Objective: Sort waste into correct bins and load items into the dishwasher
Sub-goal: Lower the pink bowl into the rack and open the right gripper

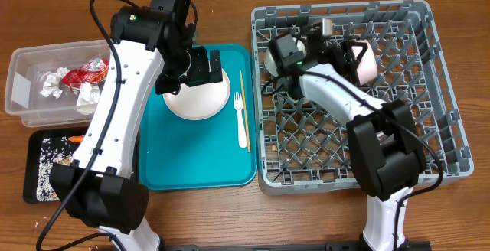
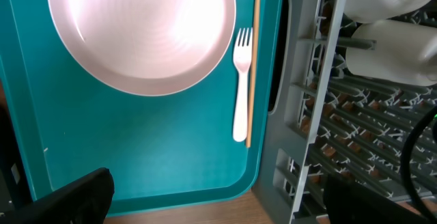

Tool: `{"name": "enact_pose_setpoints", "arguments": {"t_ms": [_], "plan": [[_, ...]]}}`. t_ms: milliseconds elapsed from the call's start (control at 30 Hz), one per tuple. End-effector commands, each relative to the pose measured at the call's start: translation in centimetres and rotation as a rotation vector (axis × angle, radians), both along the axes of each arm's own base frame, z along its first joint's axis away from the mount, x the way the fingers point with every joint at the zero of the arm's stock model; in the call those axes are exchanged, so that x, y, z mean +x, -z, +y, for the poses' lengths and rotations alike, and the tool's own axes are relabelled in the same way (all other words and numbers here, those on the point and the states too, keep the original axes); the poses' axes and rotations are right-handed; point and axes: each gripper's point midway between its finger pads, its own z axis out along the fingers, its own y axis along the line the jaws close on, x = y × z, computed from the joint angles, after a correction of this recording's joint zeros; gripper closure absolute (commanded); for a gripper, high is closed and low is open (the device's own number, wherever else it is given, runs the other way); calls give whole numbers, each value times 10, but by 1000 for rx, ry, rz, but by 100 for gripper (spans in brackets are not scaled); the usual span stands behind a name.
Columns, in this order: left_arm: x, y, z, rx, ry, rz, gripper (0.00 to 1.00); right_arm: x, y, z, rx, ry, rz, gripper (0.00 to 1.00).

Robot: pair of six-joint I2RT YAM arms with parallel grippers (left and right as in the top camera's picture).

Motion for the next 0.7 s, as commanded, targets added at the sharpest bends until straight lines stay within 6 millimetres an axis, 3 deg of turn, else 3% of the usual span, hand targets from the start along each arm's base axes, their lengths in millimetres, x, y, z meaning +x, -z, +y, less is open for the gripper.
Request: {"name": "enact_pose_setpoints", "arguments": {"t_ms": [0,33,233,333,600,667], "plan": [[2,-10,-1,4,19,-39,0,-1,5,13,8,-28,0,5],[2,-10,-1,4,19,-39,0,-1,5,17,8,-38,0,0],[2,-10,-1,4,19,-39,0,-6,6,55,57,-135,22,0],[2,-10,-1,4,19,-39,0,-7,-4,61,129,-165,12,0],[2,-10,-1,4,18,-39,0,-7,-66,26,484,-168,-141,0],[2,-10,-1,4,18,-39,0,-10,-77,17,617,-169,-177,9]]}}
